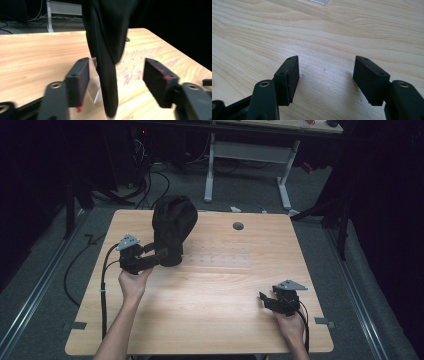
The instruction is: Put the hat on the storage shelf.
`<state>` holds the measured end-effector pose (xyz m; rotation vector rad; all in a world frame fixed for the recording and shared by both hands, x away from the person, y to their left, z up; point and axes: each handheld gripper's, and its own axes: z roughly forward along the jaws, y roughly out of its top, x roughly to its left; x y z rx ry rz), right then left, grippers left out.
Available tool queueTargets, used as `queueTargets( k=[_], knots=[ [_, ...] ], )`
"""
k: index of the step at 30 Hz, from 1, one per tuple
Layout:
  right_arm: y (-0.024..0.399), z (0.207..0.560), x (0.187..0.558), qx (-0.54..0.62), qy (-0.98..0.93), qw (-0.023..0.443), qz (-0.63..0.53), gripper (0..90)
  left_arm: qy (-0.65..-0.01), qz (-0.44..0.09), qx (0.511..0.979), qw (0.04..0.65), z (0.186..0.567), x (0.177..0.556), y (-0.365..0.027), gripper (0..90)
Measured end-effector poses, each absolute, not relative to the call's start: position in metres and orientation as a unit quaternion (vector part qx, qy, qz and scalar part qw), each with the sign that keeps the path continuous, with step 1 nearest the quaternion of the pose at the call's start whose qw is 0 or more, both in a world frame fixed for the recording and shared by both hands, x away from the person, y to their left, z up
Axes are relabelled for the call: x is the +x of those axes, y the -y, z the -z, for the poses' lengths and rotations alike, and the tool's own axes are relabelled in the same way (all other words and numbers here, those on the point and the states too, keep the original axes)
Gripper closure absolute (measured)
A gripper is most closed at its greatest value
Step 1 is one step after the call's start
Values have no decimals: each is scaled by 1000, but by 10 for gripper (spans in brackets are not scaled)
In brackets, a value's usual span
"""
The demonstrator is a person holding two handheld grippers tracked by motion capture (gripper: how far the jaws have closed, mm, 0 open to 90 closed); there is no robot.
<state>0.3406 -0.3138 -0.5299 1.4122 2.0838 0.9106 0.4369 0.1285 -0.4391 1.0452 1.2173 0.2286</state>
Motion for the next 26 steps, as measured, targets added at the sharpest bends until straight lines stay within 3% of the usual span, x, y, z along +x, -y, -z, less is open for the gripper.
queueTargets(
  k=[2, 9, 18, 26],
  knots=[
    [314, 530, 341, 514, -757, 230, -331, 378, -546, -101, 471, 685, 446, 428, -131, 317],
    [314, 530, 341, 515, -758, 229, -330, 378, -564, -107, 500, 648, 485, 403, -138, 307],
    [312, 530, 342, 515, -760, 229, -323, 375, -600, -149, 556, 556, 541, 391, -136, 309],
    [312, 530, 342, 515, -761, 229, -323, 373, -578, -194, 579, 541, 547, 387, -128, 281]
  ],
)
